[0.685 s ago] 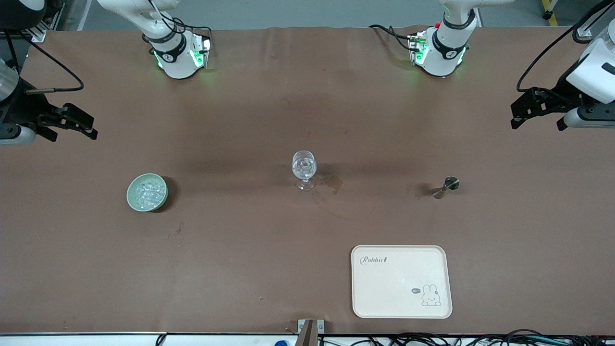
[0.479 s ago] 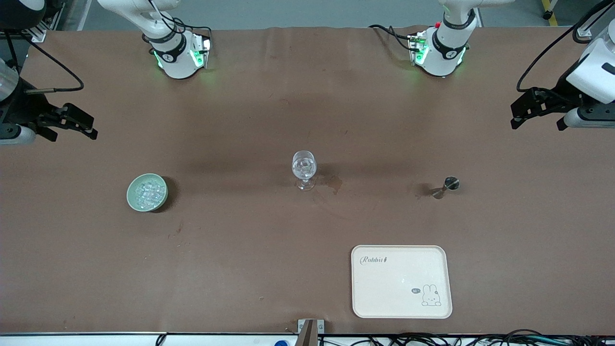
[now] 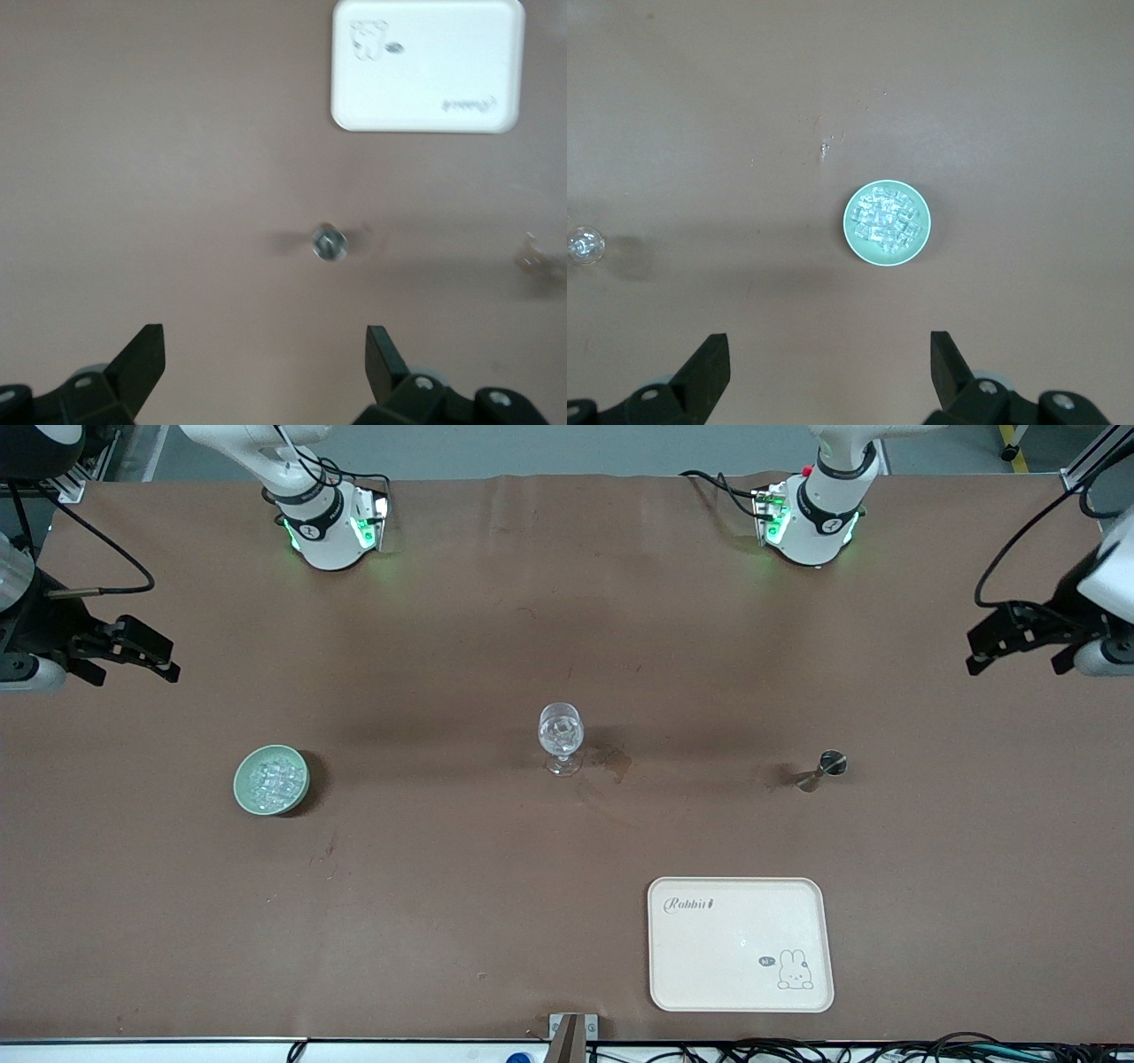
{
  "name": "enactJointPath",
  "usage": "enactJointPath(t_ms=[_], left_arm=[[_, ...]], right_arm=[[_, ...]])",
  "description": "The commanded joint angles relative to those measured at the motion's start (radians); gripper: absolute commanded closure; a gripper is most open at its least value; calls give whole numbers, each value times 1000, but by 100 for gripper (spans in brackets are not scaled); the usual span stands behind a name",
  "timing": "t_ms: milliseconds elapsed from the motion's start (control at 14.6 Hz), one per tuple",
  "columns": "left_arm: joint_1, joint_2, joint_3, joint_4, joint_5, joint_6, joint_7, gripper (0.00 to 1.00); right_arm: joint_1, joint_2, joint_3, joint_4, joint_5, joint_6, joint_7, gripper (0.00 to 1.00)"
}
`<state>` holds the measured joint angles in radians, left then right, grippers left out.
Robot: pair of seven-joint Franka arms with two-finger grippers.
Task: Pour wine and add ice with both arms
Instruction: 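Move the right gripper to the ice bowl while the left gripper approaches the jigger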
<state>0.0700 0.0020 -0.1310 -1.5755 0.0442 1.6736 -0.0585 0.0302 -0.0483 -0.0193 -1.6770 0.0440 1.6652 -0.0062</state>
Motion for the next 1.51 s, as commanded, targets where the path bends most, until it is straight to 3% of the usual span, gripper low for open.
enactJointPath(t_ms=[0,205,342,548,958,1232,1438], left_arm=[[36,68,1,35,14,55,-10,0],[68,122,1,34,-18,58,-120,0],[96,171,1,34,-58,60,-165,5],[138,249,1,34,-153,61,-217,2],[181,407,1,26,-346,72,-441,1],[238,525,-1,11,-473,69,-494,0],[316,575,-1,-43,-747,66,-491,0]], right_arm=[[-1,-7,-1,-9,-9,2,-9,0],[-7,-5,-2,-10,-18,8,-6,0],[-10,11,-4,-16,-35,11,-6,1],[-44,79,-5,-27,-69,56,-3,1],[-75,119,-2,-182,-66,289,-18,1],[-73,183,-2,-224,-55,398,-86,1],[-70,258,-1,-225,-55,477,-87,1]])
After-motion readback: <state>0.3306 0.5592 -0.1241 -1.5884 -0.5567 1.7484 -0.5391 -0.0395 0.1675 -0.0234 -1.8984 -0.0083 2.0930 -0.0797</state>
